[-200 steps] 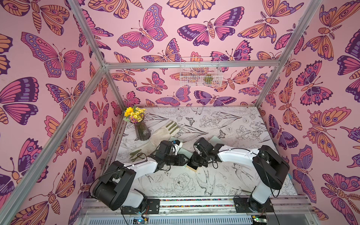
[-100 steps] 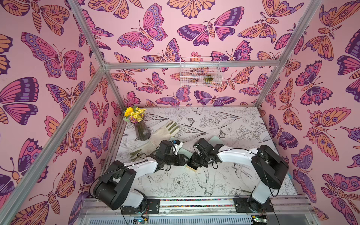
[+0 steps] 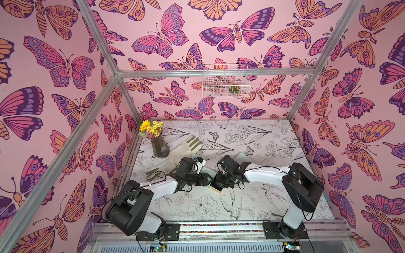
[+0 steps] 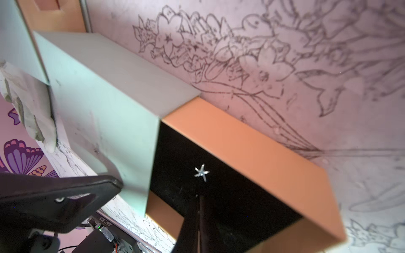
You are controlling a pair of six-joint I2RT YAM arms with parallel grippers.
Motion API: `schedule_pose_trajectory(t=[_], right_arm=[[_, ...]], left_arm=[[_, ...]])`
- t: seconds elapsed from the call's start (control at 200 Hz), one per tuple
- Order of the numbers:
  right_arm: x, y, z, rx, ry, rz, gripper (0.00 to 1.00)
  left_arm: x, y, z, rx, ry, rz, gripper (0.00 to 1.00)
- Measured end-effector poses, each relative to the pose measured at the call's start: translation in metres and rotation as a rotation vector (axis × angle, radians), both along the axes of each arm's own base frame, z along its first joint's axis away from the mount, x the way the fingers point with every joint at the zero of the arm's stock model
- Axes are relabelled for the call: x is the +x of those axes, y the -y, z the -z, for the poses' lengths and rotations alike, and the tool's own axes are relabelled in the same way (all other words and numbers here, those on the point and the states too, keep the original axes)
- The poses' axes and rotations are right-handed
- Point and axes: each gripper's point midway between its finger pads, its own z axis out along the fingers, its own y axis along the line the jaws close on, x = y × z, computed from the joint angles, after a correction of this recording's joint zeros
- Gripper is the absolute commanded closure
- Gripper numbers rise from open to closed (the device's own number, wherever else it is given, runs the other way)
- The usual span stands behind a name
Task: Place the earrings into the drawer-style jewelry box
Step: Insert the earring into the inner lining.
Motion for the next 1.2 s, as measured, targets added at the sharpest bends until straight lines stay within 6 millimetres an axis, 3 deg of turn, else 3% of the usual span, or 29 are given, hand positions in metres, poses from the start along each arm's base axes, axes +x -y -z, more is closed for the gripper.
schedule_pose_trajectory(t=[0.345,0.631,0.831,1.202], right_arm=[[0.008,0.008,-0.024,-0.007,0.086,0.01,0.79],[0.008,0.001,-0.029,0.013,0.097,-0.028,0.92],[0.007,-0.013,-0.018,0.011,0.071,-0.068,0.94],[0.001,-0.003,-0.004,-0.053,0.03,-0.07,0.94]], left_arm=[[0.0,0.0,0.0,0.001,0.0,0.0,0.47],[0.0,0.0,0.0,0.001,-0.001,0.0,0.47],[0.0,0.0,0.0,0.002,-0.001,0.0,0.47],[0.0,0.0,0.0,0.005,0.001,0.004,0.47]])
